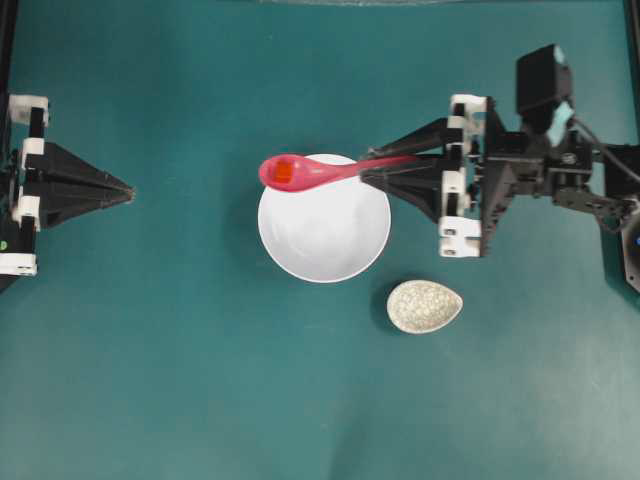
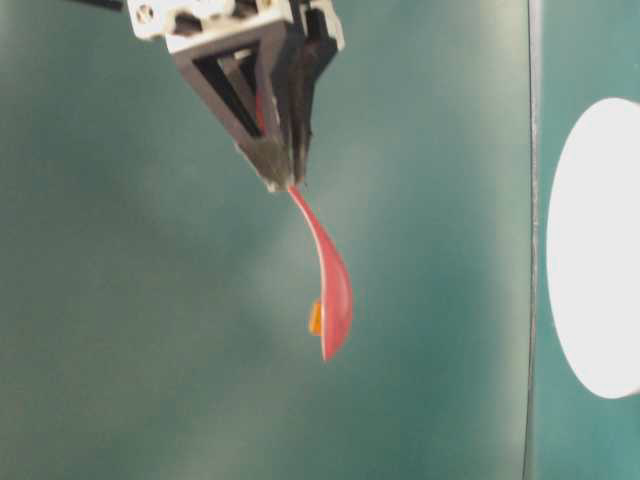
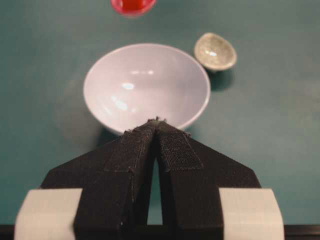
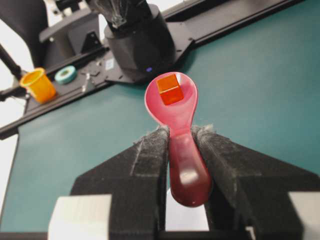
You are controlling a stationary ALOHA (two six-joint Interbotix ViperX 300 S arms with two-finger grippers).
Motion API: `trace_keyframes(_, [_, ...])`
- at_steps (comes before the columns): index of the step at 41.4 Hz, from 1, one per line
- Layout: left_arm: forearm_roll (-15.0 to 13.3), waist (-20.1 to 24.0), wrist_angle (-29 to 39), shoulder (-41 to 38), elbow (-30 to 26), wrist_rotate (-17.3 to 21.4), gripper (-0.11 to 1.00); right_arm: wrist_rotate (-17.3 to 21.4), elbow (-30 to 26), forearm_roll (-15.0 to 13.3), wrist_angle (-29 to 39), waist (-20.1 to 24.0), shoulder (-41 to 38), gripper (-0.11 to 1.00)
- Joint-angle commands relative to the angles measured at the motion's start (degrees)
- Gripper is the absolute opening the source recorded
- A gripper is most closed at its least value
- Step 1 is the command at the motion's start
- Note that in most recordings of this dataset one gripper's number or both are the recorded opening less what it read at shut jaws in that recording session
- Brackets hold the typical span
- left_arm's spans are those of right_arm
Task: Grip the spoon and scoop the red block from the bowl with right arm.
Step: 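Lift the spoon carrying the red cube up out of the bowl, then hold the spoon with the cube steady above the bowl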
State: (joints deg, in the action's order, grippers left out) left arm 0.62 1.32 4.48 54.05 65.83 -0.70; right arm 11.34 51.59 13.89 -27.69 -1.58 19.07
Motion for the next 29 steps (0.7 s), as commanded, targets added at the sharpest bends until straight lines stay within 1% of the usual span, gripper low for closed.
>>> trace_keyframes(1, [0.2,0.1,-0.6,-0.4,-0.8,0.0,0.00,0.0,0.5,0.0,-0.2,0.2,2.9,0.24])
trace_keyframes(10, [0.2,0.1,-0.5,-0.4,-0.8,-0.1,0.00,0.0,2.3,0.0,1.4,0.2,5.8,0.24])
trace_keyframes(17, [0.2,0.1,-0.5,-0.4,-0.8,-0.1,0.00,0.0,2.3,0.0,2.8,0.2,5.9,0.24])
trace_keyframes(29, [0.2,0.1,-0.6,-0.4,-0.8,0.0,0.00,0.0,2.3,0.0,2.9,0.2,5.9,0.24])
